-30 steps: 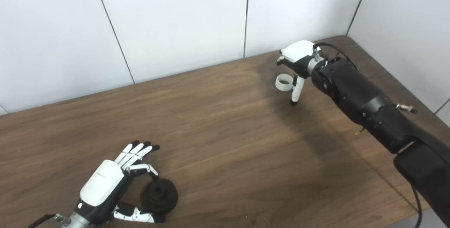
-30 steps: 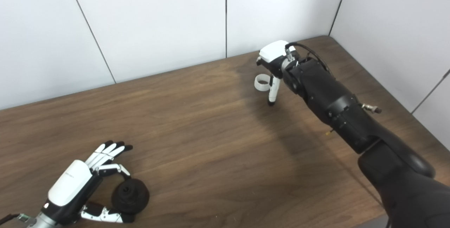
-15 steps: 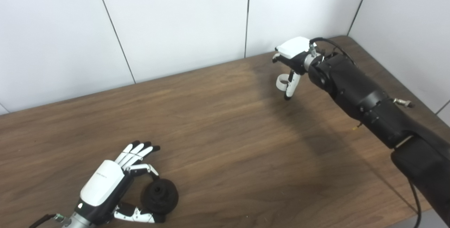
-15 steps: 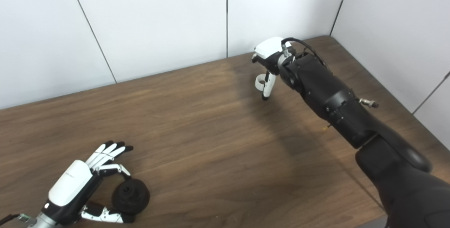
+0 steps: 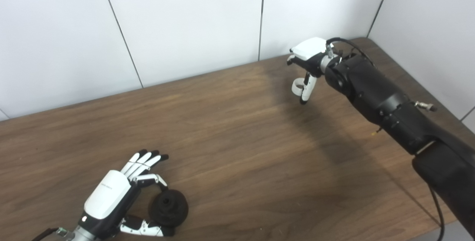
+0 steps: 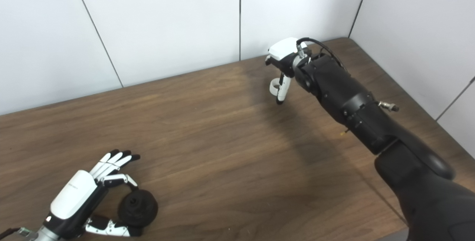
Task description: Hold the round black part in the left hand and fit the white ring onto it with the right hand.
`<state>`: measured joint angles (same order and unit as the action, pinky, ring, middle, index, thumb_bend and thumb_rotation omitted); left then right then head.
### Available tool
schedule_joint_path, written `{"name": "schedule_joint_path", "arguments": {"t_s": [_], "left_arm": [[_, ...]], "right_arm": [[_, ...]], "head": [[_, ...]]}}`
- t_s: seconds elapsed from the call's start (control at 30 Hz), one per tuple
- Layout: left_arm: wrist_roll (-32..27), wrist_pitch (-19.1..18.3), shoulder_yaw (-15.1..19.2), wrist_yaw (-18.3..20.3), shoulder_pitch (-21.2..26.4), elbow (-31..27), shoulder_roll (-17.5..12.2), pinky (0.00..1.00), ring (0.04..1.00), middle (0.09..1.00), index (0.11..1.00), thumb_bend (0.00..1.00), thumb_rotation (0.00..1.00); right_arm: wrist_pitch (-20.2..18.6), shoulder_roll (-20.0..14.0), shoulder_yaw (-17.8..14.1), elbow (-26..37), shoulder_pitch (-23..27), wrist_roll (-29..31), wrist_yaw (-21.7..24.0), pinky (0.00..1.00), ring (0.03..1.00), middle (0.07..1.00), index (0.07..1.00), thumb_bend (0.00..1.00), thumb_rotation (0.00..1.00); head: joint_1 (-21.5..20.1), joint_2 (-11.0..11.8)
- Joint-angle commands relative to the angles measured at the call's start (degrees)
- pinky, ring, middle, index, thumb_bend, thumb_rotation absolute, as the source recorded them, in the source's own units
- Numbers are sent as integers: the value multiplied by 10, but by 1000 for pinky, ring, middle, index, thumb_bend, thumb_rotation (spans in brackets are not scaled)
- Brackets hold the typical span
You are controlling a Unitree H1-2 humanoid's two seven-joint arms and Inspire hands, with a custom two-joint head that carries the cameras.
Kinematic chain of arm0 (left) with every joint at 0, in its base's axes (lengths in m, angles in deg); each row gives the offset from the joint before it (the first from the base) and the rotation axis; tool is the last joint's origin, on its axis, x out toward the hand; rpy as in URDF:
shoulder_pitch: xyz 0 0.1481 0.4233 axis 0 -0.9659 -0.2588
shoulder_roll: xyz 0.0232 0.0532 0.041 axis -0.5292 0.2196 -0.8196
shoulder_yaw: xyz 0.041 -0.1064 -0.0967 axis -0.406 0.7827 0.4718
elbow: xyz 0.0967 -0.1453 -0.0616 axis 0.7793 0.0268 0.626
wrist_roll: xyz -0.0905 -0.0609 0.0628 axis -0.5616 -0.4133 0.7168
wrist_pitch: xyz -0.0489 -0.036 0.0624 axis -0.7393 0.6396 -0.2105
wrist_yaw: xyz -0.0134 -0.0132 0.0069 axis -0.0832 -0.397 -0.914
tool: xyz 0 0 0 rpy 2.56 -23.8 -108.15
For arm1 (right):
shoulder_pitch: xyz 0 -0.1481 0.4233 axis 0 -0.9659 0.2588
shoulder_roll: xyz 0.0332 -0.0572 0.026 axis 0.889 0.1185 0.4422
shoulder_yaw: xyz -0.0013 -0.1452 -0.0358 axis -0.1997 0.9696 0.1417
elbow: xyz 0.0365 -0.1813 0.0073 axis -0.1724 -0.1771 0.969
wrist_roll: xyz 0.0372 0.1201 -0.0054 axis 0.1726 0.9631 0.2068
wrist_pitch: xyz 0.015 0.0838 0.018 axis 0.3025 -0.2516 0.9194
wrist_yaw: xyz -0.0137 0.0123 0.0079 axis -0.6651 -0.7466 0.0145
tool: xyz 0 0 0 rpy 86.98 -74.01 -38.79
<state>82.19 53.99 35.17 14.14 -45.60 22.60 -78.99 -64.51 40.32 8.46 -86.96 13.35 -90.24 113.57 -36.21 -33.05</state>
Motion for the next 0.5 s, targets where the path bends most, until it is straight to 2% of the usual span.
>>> {"name": "schedule_joint_path", "arguments": {"t_s": [0.0, 0.47], "left_arm": [[12, -7, -8, 21, -18, 2, -17, 1000, 959, 920, 479, 517, 47], [11, -7, -2, 29, -20, -5, -22, 1000, 965, 928, 479, 517, 46]], "right_arm": [[-1, -21, -8, 9, 28, -2, -8, 1000, 1000, 1000, 869, 999, 381], [-13, -24, -10, 21, 16, -6, 1, 1000, 1000, 1000, 873, 982, 384]], "head": [[-1, 0], [-6, -5]]}}
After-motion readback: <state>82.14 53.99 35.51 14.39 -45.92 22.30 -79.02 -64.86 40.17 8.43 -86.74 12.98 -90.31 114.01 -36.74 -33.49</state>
